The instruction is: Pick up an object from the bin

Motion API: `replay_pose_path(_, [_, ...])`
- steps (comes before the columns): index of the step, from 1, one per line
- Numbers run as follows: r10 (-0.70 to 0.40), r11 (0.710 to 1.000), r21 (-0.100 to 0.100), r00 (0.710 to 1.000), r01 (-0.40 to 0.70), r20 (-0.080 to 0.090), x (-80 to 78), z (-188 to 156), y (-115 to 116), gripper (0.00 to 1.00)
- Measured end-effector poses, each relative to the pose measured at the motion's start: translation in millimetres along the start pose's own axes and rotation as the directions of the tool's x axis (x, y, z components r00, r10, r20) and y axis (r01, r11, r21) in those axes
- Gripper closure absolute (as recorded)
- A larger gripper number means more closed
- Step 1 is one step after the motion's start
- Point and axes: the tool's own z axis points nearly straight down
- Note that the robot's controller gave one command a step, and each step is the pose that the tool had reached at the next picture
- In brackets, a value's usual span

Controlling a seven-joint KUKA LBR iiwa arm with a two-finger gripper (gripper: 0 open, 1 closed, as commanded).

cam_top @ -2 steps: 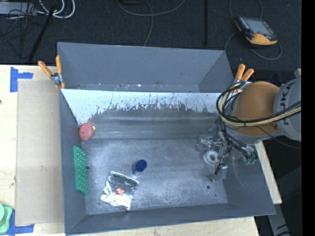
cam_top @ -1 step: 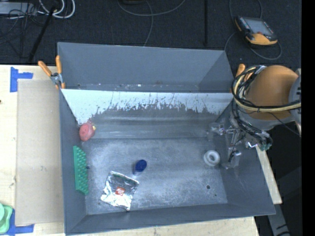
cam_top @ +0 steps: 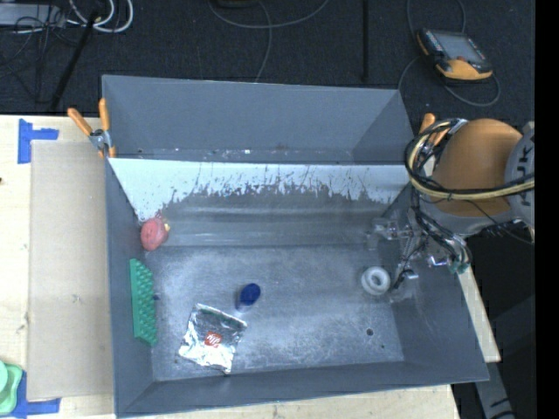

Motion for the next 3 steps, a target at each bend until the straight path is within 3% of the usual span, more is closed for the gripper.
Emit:
replay_pose_path(1, [0.153,0.988,-0.001,0.988,-0.153,-0.002,-2.2,30.9,-9.2,0.00])
replay_pose_path(2, [0.151,0.989,-0.001,0.989,-0.151,-0.002,-2.3,31.3,-8.7,0.00])
replay_pose_path(3, [0.150,0.989,0.000,0.989,-0.150,0.000,-2.9,30.6,-8.8,1.00])
